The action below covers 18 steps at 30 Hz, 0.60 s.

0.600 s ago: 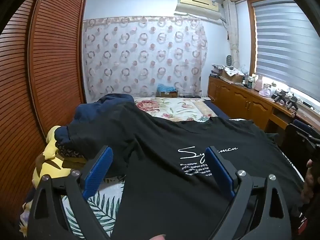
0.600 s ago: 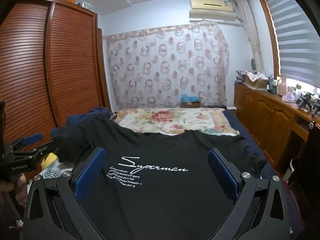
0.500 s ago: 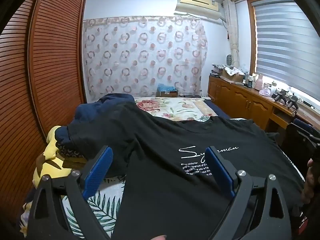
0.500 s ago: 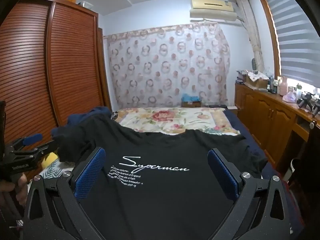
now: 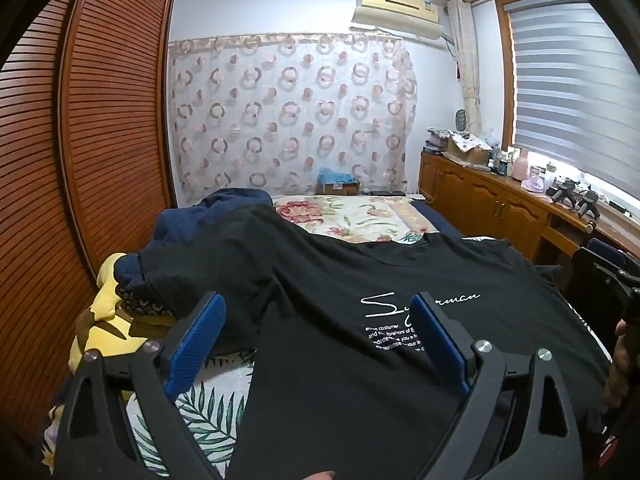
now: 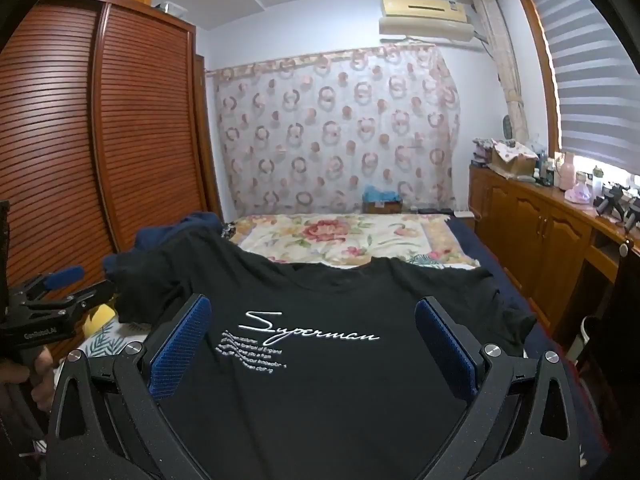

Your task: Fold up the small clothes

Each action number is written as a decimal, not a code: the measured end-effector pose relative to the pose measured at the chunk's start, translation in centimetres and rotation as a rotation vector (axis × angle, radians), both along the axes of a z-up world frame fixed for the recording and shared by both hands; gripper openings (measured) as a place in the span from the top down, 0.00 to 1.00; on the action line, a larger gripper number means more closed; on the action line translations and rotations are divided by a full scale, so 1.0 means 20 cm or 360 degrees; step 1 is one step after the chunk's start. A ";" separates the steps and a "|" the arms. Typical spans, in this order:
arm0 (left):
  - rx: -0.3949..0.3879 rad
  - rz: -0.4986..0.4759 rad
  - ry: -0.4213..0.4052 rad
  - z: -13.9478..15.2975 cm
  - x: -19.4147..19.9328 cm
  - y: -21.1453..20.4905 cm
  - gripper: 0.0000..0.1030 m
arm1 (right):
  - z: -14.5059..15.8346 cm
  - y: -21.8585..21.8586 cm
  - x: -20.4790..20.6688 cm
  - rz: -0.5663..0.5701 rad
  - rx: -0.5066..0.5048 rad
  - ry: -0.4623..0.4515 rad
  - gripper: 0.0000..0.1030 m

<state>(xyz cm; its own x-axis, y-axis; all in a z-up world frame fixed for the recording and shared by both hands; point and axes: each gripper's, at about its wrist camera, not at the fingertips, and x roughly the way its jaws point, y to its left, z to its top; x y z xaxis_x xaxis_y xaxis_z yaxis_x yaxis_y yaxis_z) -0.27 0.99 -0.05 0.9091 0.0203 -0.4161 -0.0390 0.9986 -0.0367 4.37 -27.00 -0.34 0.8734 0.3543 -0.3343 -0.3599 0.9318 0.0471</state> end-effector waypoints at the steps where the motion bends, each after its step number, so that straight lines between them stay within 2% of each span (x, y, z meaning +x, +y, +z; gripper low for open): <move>1: -0.0001 -0.0002 -0.0002 0.00 0.00 0.00 0.09 | 0.00 0.00 0.00 -0.0001 0.0002 0.0001 0.00; 18: 0.0000 0.0006 -0.0006 -0.02 0.02 0.03 0.09 | 0.00 0.00 0.00 0.0000 0.0002 0.0003 0.00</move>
